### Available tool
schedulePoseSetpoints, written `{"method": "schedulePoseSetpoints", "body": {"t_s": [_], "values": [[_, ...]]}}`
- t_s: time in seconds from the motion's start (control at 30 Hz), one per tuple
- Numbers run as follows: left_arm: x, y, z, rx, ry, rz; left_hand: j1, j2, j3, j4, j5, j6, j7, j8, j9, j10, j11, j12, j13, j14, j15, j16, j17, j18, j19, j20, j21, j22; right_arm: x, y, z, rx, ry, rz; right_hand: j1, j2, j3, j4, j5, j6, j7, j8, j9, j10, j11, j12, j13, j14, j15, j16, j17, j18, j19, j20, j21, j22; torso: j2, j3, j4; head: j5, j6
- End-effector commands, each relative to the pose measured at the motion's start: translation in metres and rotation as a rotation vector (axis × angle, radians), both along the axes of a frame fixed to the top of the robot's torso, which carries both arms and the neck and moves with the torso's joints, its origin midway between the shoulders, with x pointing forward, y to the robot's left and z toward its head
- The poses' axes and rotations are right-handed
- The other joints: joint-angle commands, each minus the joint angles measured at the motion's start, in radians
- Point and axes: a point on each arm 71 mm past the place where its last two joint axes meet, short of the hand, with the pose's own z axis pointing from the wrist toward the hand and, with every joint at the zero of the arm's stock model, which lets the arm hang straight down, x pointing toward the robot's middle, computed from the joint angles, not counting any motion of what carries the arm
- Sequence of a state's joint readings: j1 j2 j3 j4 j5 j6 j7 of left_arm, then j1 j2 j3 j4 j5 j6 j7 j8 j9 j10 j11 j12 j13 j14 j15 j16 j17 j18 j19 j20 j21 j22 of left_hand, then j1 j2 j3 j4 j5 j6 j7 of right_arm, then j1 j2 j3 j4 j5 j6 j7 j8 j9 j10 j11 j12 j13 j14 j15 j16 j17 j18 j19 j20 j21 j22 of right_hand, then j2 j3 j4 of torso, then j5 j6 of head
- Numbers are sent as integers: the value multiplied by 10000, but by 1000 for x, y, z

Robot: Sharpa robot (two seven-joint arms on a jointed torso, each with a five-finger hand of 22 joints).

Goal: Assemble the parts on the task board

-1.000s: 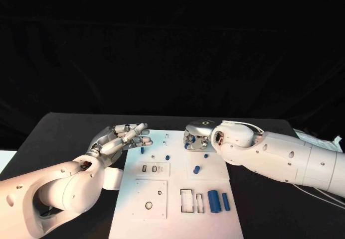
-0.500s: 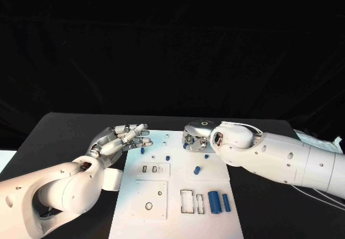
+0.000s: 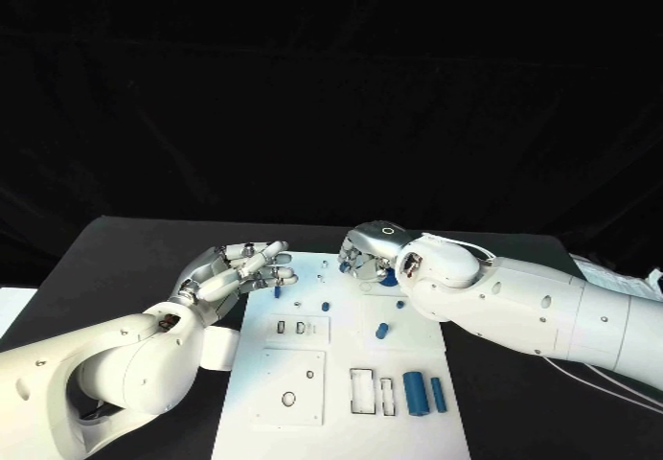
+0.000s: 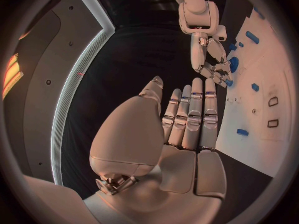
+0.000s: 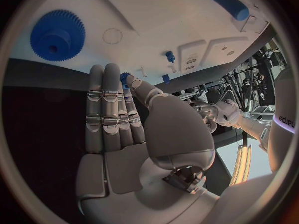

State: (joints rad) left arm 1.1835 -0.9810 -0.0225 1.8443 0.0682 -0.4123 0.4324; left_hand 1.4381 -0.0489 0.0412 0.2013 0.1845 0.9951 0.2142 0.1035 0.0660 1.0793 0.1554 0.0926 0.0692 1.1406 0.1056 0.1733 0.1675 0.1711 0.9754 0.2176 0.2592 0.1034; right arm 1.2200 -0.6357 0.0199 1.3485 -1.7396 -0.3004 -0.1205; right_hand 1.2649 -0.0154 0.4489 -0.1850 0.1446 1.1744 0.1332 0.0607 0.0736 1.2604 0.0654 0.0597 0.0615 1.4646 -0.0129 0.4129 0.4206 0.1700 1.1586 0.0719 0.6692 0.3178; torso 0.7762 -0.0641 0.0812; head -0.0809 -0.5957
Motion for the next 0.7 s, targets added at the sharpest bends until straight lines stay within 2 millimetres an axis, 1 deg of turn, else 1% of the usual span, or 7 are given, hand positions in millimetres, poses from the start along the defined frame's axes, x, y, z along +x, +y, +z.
{"method": "schedulePoseSetpoints", "body": {"t_s": [0.03,0.13,0.2,0.27,0.43,0.53,0.7], "values": [[-2,-3,3,-164,-68,-249,-16,-4,4,-42,-46,-15,70,-60,-12,3,77,-23,-10,31,65,-39,14,118,59,45,-58,-13,4,4,5,289,-490,-164,-6,-90,93,30,-43,54,9,59,1,21,10,16,8,108,-64,49,24,112,-68,24,80,21,31,-21,24,44,26],[-2,-4,3,-171,-75,-269,-16,-4,4,-42,-46,-15,70,-60,-12,3,77,-23,-10,31,65,-39,14,118,59,45,-58,-13,7,8,5,319,-541,-169,-13,-122,134,66,-48,52,13,56,1,17,13,15,8,116,-63,70,46,113,-74,28,112,39,50,-45,50,41,33],[-3,-4,4,-176,-84,-287,-16,-4,4,-42,-46,-15,70,-60,-12,3,77,-23,-10,31,65,-39,14,118,59,45,-58,-13,9,11,5,331,-563,-179,-15,-135,150,79,-50,49,15,54,0,13,15,14,7,118,-63,77,55,114,-76,30,124,45,52,-51,53,47,31],[-3,-4,5,-182,-94,-304,-16,-4,4,-42,-46,-15,70,-60,-12,3,77,-23,-10,31,65,-39,14,118,59,45,-58,-13,11,13,5,348,-583,-196,-15,-137,153,81,-50,49,15,54,0,12,15,14,7,118,-64,78,56,114,-77,30,126,47,67,-71,83,38,42],[-3,-5,7,-192,-122,-339,-16,-4,4,-42,-46,-15,70,-60,-12,3,77,-23,-10,31,65,-39,14,118,59,45,-58,-13,15,18,4,343,-590,-229,-21,-174,192,117,-54,38,23,49,-1,-4,21,11,6,114,-61,92,76,114,-88,35,156,64,89,-92,122,9,49],[-3,-5,8,-200,-140,-362,-16,-4,4,-42,-46,-15,70,-60,-12,3,77,-23,-10,31,65,-39,14,118,59,45,-58,-13,18,22,3,329,-581,-215,-23,-188,210,136,-57,37,24,48,-1,-4,22,13,7,115,-61,101,87,114,-90,37,171,72,100,-102,130,-1,63],[-3,-6,8,-207,-149,-387,-16,-4,4,-42,-46,-15,70,-60,-12,3,77,-23,-10,31,65,-39,14,118,59,45,-58,-13,21,29,1,283,-467,-152,-24,-203,233,160,-58,32,27,47,-2,-6,23,14,7,122,-60,116,101,116,-92,39,191,83,117,-99,146,22,49]]}}
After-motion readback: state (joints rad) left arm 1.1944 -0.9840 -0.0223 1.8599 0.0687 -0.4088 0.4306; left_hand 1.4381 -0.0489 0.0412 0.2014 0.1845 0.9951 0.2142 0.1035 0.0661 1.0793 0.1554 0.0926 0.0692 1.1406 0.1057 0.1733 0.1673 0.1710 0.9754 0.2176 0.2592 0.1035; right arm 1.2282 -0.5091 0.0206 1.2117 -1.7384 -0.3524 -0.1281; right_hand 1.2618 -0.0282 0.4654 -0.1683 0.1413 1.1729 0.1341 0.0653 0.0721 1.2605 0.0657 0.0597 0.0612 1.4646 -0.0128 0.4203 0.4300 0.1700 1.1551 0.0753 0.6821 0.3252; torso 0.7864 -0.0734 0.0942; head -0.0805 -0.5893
